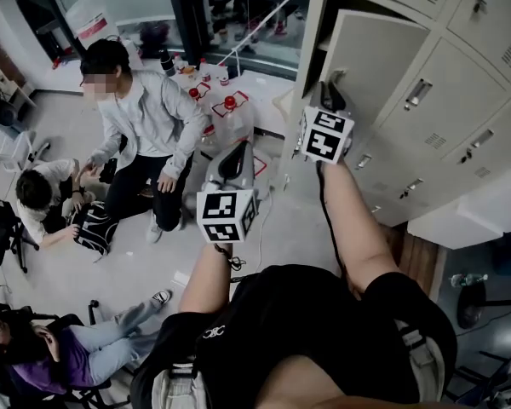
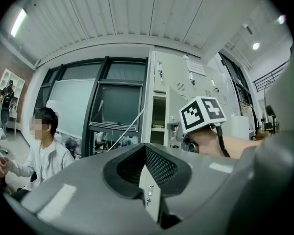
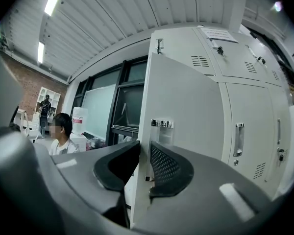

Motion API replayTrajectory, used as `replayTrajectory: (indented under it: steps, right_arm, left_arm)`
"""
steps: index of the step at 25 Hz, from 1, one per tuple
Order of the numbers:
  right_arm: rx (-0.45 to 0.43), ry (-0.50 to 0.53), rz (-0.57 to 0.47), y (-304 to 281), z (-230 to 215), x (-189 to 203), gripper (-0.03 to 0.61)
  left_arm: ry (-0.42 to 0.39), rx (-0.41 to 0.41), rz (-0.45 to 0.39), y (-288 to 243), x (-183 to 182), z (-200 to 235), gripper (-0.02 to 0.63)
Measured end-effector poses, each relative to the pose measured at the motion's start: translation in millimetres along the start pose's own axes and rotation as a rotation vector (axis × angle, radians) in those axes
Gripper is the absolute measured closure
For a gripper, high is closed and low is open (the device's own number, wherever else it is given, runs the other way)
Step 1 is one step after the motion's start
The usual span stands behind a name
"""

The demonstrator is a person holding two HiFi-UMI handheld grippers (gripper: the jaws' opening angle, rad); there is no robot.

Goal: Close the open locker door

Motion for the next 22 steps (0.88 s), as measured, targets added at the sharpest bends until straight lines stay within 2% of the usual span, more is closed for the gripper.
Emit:
replayTrajectory:
  steps: [22]
  right_arm:
    - [0.129,0.016,0.042,-92,18,-1,0.508]
  left_arm:
    - [0.003,-0.017,0.018,-4,11,51,0.614]
Point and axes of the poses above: the fingertips, and each gripper's own axes: y backward along the fingers, z to its left, x out of its underside, the point moved 9 cm from there along y, backward along the fingers, and after that the axes turned 13 degrees about -y, right-handed, at the moved point
